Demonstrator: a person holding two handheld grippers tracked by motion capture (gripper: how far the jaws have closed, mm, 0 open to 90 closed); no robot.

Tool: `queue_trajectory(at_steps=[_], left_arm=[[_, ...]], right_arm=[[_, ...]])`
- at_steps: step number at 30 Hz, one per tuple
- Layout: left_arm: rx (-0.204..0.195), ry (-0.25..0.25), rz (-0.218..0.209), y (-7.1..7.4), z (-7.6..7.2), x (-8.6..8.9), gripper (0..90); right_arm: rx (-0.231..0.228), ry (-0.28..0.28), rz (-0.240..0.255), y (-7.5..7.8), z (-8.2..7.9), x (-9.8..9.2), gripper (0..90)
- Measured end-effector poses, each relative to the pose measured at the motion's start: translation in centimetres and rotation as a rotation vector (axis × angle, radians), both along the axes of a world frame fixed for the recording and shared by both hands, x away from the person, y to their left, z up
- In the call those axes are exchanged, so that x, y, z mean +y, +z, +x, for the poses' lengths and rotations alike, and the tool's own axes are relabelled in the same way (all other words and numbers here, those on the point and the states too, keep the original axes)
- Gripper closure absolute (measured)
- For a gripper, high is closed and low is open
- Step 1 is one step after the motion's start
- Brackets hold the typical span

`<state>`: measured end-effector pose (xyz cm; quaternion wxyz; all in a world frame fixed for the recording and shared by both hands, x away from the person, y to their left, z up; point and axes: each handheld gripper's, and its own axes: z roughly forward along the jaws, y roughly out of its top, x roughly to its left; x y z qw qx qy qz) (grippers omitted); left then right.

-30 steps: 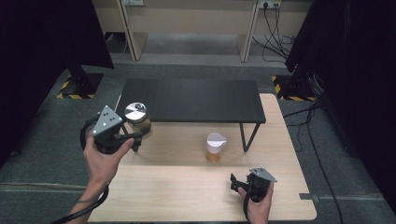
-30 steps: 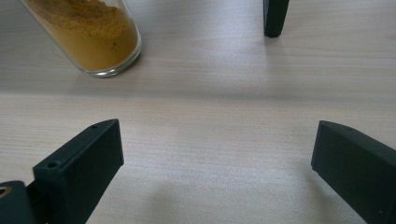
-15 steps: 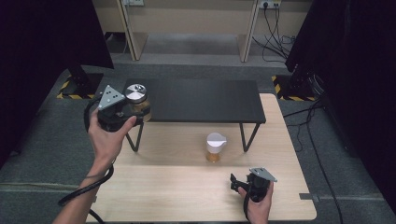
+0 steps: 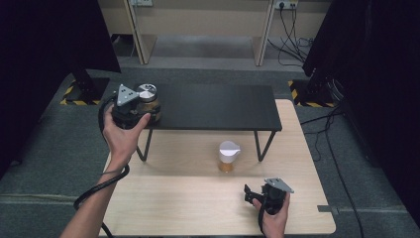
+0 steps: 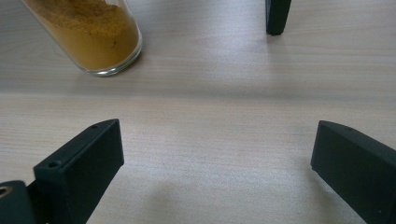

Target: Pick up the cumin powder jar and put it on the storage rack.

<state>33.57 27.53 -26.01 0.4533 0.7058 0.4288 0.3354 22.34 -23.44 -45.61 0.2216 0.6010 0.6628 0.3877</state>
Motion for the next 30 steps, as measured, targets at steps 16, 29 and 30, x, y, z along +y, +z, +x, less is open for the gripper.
queue_trajectory(at_steps=[16,29,30], left_arm=[[-0.005,0.027,-0.065,-1.7,1.3,0.2,29.9],[-0.007,0.003,-0.114,-2.4,1.7,0.9,29.8],[-0.008,0.003,-0.115,-2.4,1.7,1.0,29.8]], right_arm=[[0.003,0.003,-0.004,0.0,0.1,0.0,2.6],[0.003,0.006,-0.007,0.1,0.1,0.1,2.6],[0.003,0.006,-0.006,0.1,0.1,0.1,2.6]])
